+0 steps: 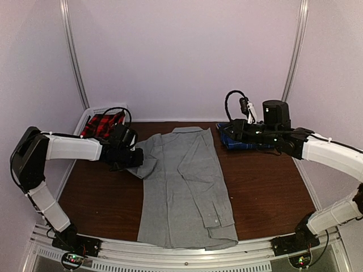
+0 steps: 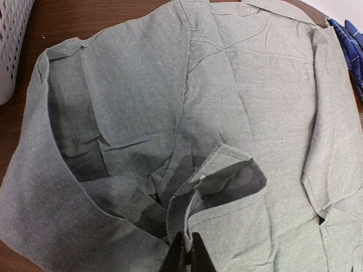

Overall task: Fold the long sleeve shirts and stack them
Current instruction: Pick up the sleeve from the center of the board, then pass from the left arm to the right, then pick up the shirt from the corner of the board.

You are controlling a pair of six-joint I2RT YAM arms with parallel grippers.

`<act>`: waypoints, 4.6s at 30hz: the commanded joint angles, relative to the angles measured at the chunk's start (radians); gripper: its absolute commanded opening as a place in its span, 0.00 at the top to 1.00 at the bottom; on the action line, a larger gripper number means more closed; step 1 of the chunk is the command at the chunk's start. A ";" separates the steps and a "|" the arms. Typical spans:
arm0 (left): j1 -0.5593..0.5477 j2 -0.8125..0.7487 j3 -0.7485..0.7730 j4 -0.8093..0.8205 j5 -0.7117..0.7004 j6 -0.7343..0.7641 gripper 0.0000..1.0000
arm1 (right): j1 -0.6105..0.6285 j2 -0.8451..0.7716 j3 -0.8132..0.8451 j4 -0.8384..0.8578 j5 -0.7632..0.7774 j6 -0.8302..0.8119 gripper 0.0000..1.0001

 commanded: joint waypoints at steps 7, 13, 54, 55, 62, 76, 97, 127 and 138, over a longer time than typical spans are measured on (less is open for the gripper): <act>-0.001 -0.161 -0.001 0.100 0.270 0.212 1.00 | 0.049 0.021 0.047 0.031 -0.023 -0.103 0.62; -0.017 -0.242 0.023 0.067 0.411 0.328 1.00 | 0.090 0.074 0.085 0.053 -0.034 -0.194 0.60; -0.082 -0.323 0.135 -0.010 0.838 0.522 1.00 | 0.427 0.370 0.287 0.070 0.010 -0.520 0.72; -0.081 -0.325 0.132 0.000 0.830 0.520 1.00 | 0.427 0.368 0.283 0.070 0.013 -0.519 0.74; -0.081 -0.344 0.110 0.046 0.756 0.484 1.00 | 0.427 0.364 0.275 0.064 0.029 -0.507 0.95; -0.081 -0.408 0.067 0.043 0.432 0.284 0.71 | 0.406 0.319 0.327 -0.005 0.344 -0.394 1.00; -0.085 -0.573 -0.169 -0.408 0.352 -0.104 0.71 | 0.262 0.141 0.414 -0.123 0.561 -0.380 1.00; -0.646 -0.368 -0.433 -0.294 0.306 -0.522 0.68 | 0.212 0.080 0.354 -0.135 0.492 -0.398 1.00; -0.669 -0.299 -0.332 -0.436 0.139 -0.558 1.00 | 0.212 0.073 0.353 -0.141 0.479 -0.404 1.00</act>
